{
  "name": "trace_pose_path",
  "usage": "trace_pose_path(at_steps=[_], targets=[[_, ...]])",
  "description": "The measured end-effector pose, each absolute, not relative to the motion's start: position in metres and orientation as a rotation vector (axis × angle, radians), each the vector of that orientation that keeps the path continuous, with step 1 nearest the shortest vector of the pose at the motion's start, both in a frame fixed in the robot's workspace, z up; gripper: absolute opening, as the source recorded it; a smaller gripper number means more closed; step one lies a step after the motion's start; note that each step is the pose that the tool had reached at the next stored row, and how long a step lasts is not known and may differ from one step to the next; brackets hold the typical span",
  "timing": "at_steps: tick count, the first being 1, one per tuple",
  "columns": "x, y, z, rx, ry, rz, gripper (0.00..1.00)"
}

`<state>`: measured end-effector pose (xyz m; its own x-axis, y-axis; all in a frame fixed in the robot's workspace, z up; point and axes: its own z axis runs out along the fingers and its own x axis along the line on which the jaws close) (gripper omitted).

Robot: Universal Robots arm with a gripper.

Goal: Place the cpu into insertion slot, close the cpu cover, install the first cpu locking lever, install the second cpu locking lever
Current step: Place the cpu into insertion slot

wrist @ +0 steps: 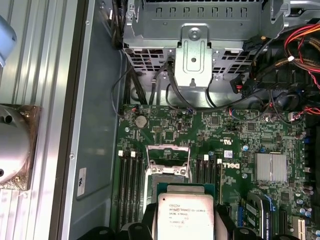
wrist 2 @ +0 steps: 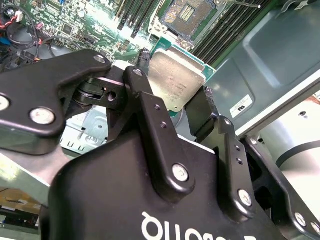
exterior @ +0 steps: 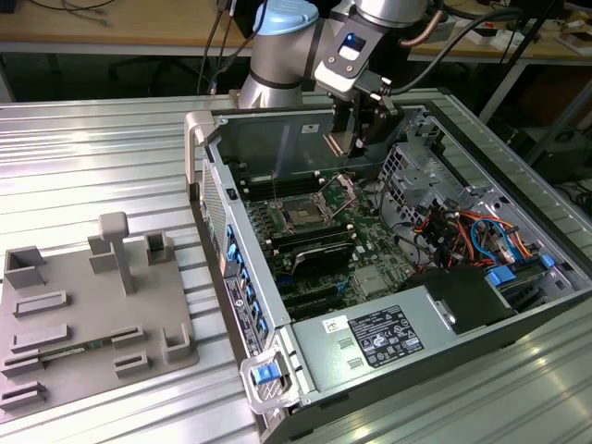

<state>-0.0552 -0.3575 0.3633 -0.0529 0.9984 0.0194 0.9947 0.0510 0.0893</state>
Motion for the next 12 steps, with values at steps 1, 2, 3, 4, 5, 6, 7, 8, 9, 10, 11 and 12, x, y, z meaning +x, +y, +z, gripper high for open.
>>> trace_pose_path(at_steps=[1,2,3,4,5,6,7,8,9,10,11,12], targets=[[-0.0552,-0.3575,0.3631,2.128,2.242,0.121,0.54],[-0.0552,-0.3575,0.3629,2.128,2.242,0.121,0.54],[-0.0552,-0.3575,0.3628,2.128,2.242,0.121,0.54],[-0.0552,-0.3575,0.3626,2.128,2.242,0.121,0.54],[-0.0552,-0.3575,0.3624,2.129,2.242,0.121,0.54],[-0.0552,-0.3575,0.3622,2.128,2.242,0.121,0.54],[-0.0552,-0.3575,0.3619,2.129,2.242,0.121,0.54],[-0.0552,-0.3575,0.3616,2.129,2.242,0.121,0.54],[-0.0552,-0.3575,0.3614,2.128,2.242,0.121,0.54],[-0.0552,-0.3575,0.3612,2.129,2.242,0.121,0.54],[-0.0552,-0.3575,0.3611,2.128,2.242,0.121,0.54],[-0.0552,-0.3575,0.3607,2.129,2.243,0.121,0.54]])
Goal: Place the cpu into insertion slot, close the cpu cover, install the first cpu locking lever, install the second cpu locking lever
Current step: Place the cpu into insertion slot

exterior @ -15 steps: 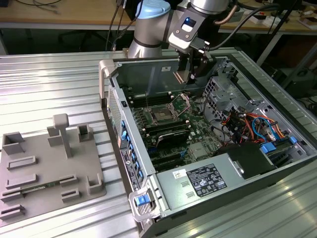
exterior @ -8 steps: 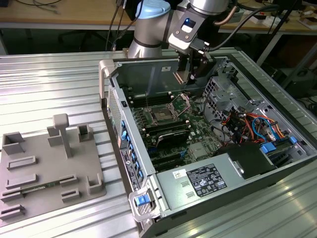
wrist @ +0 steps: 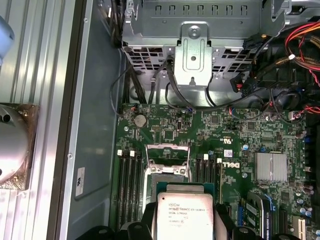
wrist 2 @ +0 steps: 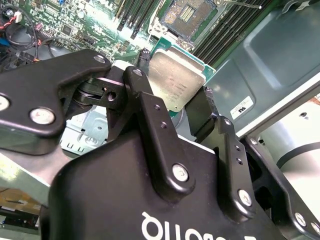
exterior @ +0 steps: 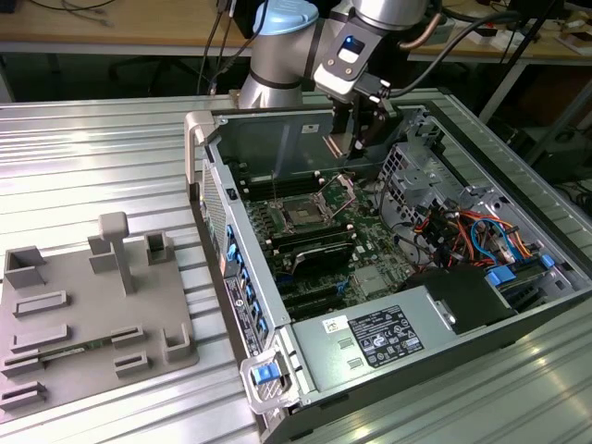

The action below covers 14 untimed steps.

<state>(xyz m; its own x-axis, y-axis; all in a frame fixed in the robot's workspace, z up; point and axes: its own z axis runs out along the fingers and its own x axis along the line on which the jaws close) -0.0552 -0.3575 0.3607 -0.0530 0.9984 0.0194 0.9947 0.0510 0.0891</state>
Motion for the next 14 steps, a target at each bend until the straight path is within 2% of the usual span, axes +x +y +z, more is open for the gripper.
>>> trace_pose_path(at_steps=[14], targets=[[-0.0552,-0.3575,0.3579,2.129,2.243,0.120,0.54]])
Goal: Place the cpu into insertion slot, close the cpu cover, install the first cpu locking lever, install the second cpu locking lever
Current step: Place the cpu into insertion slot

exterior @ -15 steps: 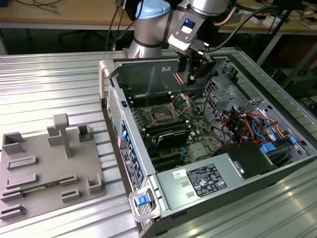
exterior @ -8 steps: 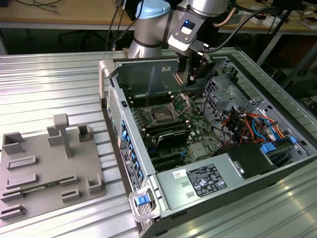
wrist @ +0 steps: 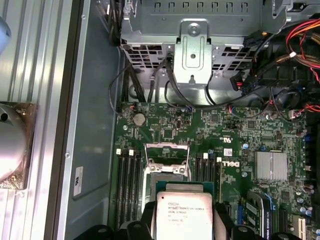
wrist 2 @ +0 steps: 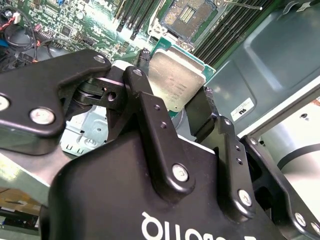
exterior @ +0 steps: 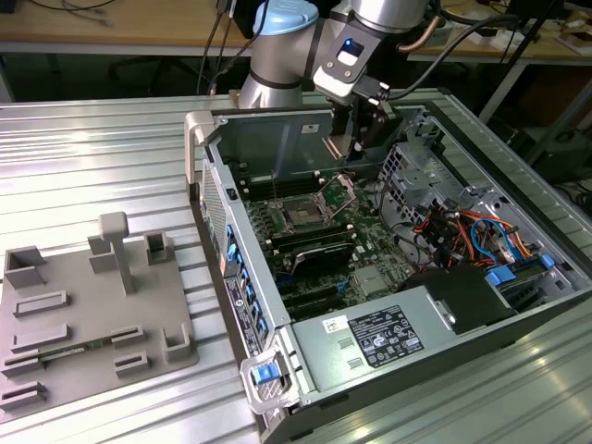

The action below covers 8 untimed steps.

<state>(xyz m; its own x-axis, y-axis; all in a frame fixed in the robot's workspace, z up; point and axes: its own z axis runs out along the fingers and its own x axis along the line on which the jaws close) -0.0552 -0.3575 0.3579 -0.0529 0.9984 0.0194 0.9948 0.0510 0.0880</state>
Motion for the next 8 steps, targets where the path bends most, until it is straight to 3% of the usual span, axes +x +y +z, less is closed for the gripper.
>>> trace_pose_path(at_steps=[8], targets=[[-0.0552,-0.3575,0.3556,2.130,2.244,0.119,0.54]])
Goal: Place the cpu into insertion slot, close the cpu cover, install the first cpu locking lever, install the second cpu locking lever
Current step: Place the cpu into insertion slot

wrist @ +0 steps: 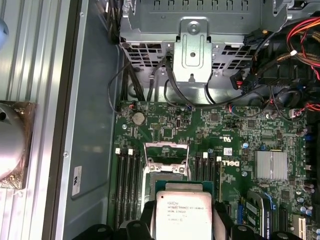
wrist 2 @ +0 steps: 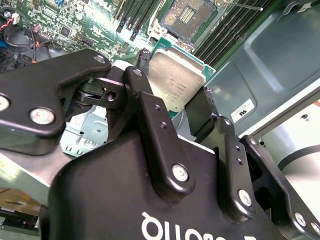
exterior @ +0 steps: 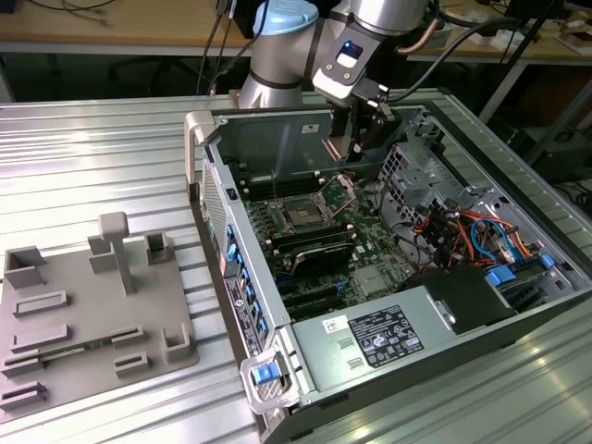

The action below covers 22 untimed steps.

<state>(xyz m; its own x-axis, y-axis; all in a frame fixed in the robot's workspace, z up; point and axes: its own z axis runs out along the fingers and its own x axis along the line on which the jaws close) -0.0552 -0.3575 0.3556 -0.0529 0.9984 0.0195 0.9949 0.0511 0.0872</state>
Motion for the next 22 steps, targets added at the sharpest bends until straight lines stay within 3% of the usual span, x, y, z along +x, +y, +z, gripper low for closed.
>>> trace_pose_path(at_steps=[22], targets=[[-0.0552,-0.3576,0.3515,2.136,2.250,0.106,0.54]])
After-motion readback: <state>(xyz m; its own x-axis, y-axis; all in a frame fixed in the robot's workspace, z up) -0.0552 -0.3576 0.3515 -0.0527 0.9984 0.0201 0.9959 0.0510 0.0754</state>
